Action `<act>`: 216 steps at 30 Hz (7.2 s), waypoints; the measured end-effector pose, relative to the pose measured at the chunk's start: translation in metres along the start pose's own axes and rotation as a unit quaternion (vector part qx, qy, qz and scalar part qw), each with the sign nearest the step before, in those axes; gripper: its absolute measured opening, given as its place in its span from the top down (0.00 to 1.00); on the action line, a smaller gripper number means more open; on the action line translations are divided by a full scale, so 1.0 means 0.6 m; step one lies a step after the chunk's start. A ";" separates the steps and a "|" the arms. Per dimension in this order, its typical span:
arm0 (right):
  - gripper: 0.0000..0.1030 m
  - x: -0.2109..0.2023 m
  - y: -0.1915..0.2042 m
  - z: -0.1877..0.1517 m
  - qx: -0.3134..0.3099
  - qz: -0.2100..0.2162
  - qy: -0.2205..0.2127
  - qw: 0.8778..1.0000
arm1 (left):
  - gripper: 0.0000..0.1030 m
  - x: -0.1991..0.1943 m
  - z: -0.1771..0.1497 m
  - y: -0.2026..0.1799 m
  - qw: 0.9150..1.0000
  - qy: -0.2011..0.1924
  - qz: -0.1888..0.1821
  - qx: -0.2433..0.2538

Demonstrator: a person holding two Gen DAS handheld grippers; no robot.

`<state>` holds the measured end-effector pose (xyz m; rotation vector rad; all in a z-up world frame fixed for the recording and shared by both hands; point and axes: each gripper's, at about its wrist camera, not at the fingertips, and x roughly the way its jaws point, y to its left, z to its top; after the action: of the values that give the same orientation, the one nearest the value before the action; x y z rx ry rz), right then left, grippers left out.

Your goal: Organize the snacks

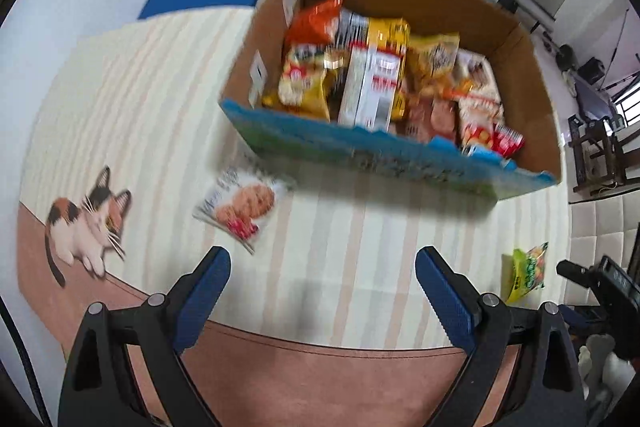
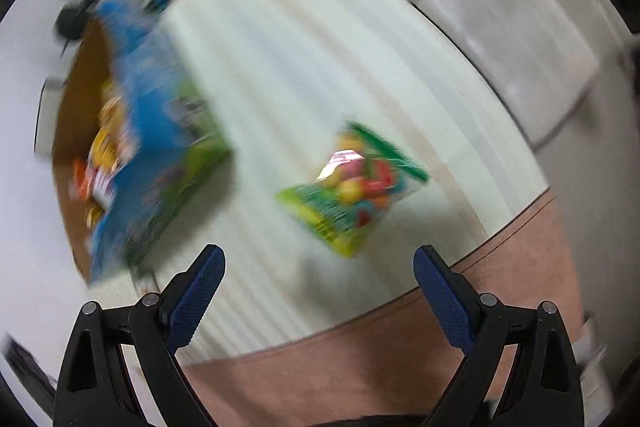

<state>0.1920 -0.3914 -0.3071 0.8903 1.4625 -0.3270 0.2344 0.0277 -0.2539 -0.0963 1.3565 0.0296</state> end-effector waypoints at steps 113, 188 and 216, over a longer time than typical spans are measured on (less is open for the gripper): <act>0.47 0.232 0.110 -0.238 -0.339 -0.209 0.083 0.914 | 0.31 0.215 -0.125 0.081 0.984 0.156 0.027 0.081; 0.08 0.004 0.463 0.112 -0.349 -0.099 -0.036 0.931 | 0.15 0.061 0.243 -0.077 0.996 0.063 -0.034 0.055; 0.06 -0.185 0.359 -0.101 -0.338 -0.076 -0.151 0.926 | 0.15 -0.185 0.124 -0.034 0.991 -0.106 -0.014 0.075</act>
<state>0.2816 -0.2445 -0.1264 0.1581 1.2286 -0.0513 0.2850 0.0178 -0.1286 0.0152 1.1413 -0.0845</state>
